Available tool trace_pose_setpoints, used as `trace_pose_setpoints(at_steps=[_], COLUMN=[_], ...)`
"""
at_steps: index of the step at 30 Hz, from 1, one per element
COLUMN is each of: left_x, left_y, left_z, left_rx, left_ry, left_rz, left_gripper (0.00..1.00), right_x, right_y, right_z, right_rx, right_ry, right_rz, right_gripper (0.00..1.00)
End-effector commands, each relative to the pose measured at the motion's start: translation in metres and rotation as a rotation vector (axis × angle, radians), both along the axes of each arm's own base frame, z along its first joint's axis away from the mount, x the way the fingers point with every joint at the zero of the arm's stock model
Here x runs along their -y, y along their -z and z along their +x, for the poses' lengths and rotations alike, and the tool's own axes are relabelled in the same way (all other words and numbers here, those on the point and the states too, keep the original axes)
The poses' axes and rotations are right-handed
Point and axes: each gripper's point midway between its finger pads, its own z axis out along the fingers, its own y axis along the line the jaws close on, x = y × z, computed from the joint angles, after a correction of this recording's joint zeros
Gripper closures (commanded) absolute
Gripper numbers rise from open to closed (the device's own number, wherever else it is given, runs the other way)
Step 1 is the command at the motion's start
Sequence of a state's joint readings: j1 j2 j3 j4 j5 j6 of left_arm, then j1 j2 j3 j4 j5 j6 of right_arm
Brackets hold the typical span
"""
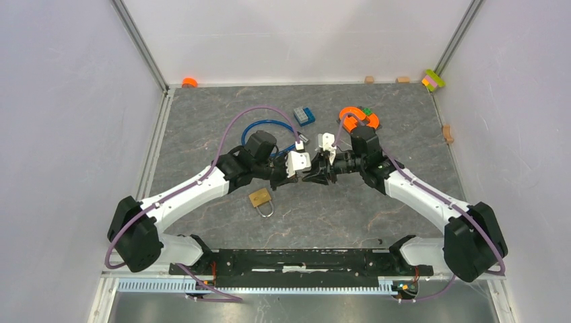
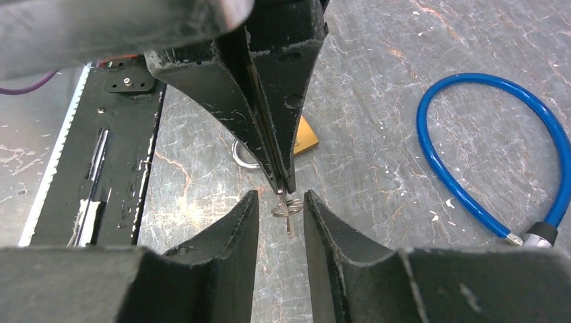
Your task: Unlock with the key
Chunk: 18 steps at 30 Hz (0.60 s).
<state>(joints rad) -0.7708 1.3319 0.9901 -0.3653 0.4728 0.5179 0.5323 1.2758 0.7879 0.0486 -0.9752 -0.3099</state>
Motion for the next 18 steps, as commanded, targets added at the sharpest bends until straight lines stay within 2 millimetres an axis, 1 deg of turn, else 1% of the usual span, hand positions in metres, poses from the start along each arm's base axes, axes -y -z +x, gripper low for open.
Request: trace_pose_setpoints(at_steps=[1, 9, 14, 18], left_x=[0.0077, 0.0095, 0.0100, 0.0094], left_y=[-0.0280, -0.0253, -0.0229, -0.0203], left_z=[0.0003, -0.0002, -0.0013, -0.0022], left_rx=[0.060, 0.050, 0.047, 0.049], left_ry=[0.028, 0.032, 0.036, 0.042], left_rz=[-0.067, -0.067, -0.063, -0.057], left_gripper=[0.98, 0.98, 0.98, 0.98], right_x=[-0.0080, -0.0134, -0.0149, -0.0144], right_y=[-0.0106, -0.0047, -0.0063, -0.0111], right_z=[-0.0020, -0.0050, -0.0045, -0.0023], right_rx=[0.017, -0.004, 0.000, 0.019], right_ry=[-0.045, -0.064, -0.066, -0.063], right_rz=[0.037, 0.025, 0.025, 0.022], right_gripper=[0.66, 0.69, 0.71, 0.70])
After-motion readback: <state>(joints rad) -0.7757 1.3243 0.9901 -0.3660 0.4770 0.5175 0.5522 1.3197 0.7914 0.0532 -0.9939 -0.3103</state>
